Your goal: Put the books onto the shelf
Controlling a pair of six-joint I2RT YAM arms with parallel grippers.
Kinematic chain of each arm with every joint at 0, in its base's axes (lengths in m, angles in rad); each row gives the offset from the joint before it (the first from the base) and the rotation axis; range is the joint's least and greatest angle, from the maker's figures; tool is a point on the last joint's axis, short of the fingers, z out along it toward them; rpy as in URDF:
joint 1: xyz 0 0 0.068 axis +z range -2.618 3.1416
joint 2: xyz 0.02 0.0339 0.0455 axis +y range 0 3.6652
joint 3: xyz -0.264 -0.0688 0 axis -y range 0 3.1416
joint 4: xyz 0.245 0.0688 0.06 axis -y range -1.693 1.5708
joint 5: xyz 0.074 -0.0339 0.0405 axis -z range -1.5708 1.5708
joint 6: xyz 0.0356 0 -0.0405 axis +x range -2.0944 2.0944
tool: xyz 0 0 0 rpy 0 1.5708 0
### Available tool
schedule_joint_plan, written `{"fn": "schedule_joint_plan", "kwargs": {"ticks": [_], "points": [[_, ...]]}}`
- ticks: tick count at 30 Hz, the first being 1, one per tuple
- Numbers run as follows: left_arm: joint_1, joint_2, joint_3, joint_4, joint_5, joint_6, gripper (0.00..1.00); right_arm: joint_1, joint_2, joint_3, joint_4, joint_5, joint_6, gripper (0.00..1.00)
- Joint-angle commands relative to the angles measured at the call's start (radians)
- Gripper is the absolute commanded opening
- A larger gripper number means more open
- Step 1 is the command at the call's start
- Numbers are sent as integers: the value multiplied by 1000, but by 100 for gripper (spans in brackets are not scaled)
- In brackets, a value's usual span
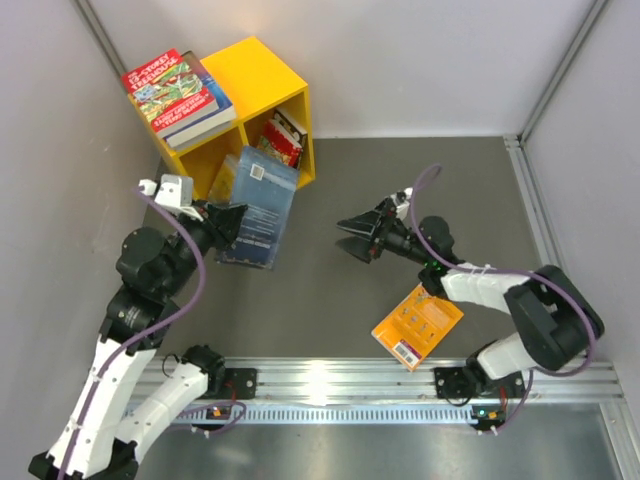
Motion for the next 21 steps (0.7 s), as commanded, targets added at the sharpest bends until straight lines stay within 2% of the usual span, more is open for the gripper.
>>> {"fn": "schedule_joint_plan", "kwargs": {"ticks": [1, 2, 5, 9, 14, 21], "points": [[-1, 14, -34, 208, -103, 296, 0, -19, -143, 44, -235, -60, -195, 83], [-1, 21, -41, 227, -121, 369, 0, -18, -159, 63, -367, -61, -231, 83], [-1, 55, -64, 285, -193, 498, 0, -18, -203, 92, -487, -52, -296, 83], [-1, 109, -97, 336, -264, 643, 0, -16, -226, 91, -546, -49, -306, 83], [-1, 127, -189, 536, -350, 816, 0, -18, -243, 107, -643, -54, -346, 83], [-1, 187, -325, 815, -446, 885, 0, -21, -222, 130, -713, -67, -378, 83]]}}
